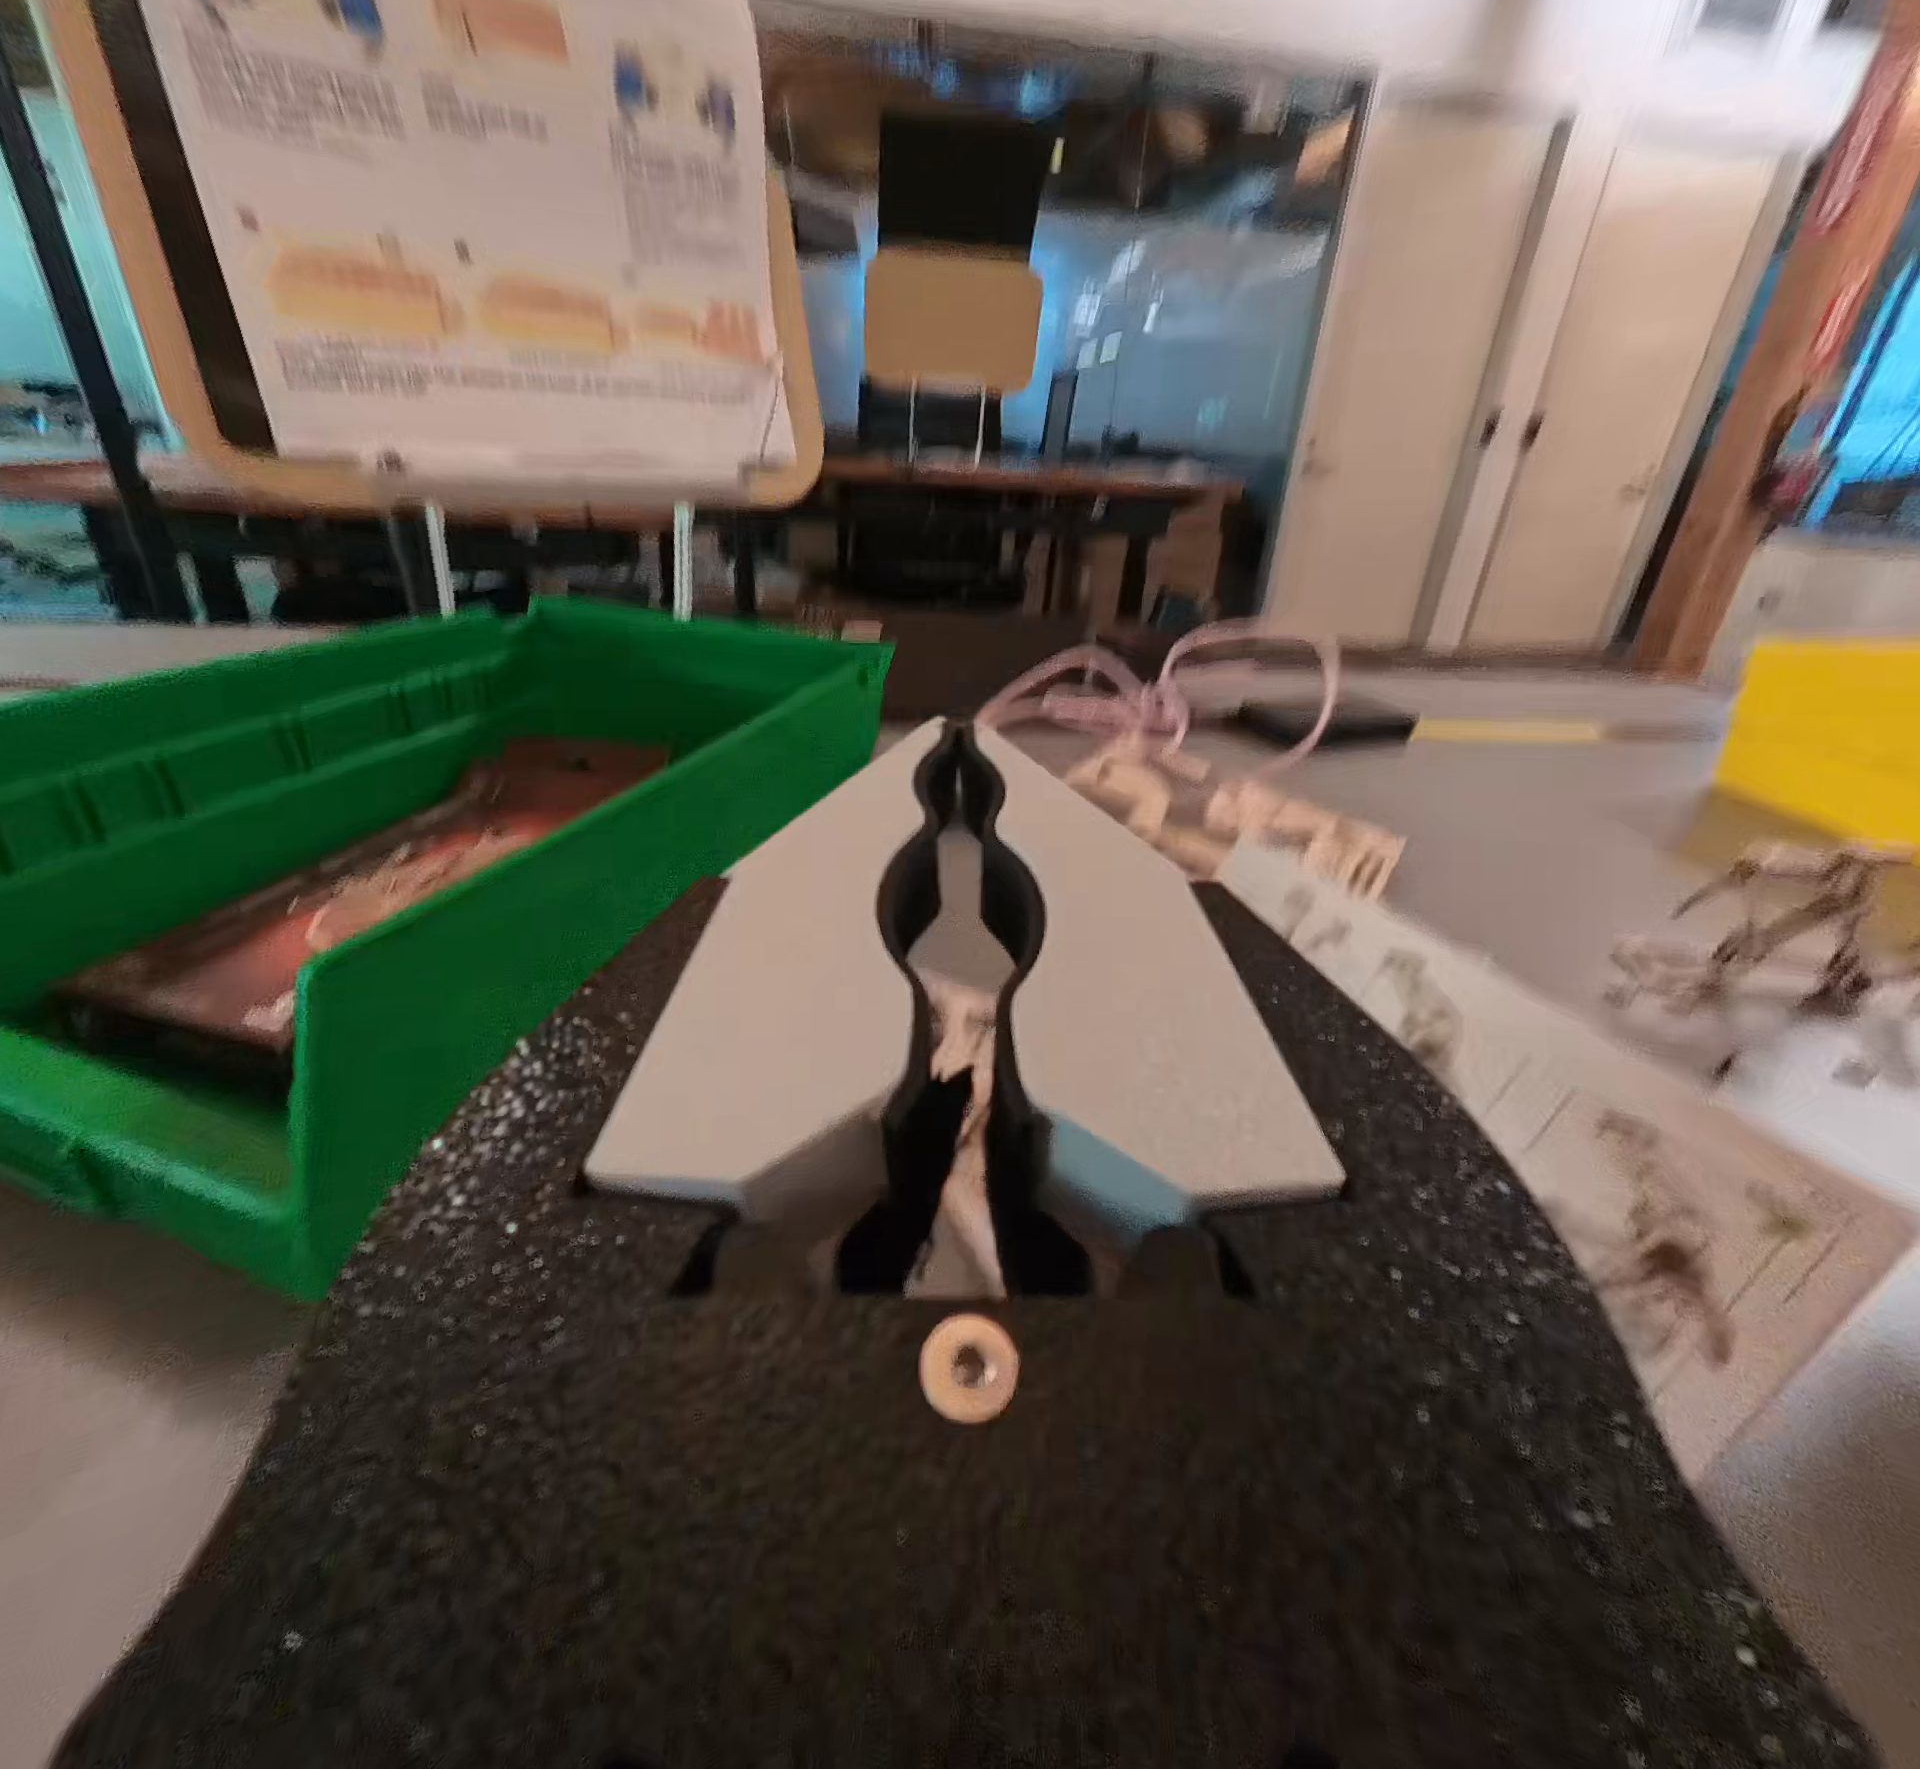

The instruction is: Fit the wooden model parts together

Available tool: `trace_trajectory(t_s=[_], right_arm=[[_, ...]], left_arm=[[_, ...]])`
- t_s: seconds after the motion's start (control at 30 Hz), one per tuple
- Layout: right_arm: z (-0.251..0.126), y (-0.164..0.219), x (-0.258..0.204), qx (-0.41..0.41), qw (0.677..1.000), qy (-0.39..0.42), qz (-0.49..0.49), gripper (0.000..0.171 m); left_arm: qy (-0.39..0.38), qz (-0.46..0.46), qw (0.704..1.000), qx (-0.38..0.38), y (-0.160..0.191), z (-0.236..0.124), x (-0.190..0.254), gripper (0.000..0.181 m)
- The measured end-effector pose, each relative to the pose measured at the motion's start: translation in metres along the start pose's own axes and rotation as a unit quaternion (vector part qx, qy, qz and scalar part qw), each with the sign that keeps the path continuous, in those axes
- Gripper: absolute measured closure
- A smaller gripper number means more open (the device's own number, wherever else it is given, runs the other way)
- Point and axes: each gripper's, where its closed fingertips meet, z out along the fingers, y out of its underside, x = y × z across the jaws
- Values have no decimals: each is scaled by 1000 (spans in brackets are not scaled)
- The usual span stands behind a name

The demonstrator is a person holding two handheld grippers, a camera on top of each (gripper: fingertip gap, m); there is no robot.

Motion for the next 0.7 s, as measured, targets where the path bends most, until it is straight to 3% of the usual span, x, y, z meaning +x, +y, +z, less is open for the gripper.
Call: trace_trajectory(t_s=[0.1, 0.2, 0.43, 0.7], right_arm=[[8, 12, -1, -32, 999, -10, 19, 146], [9, 15, -4, -40, 999, -13, 8, 149], [11, 20, -1, -48, 999, 2, -11, 141], [13, 30, -3, -75, 997, 4, -18, 140]], left_arm=[[-9, 33, 988, -149, 46, 6, -5, 181], [-16, 65, 966, -250, 71, 3, -5, 181], [-44, 125, 946, -295, 83, -5, -15, 181], [-29, 115, 951, -284, 77, -2, -13, 181]])
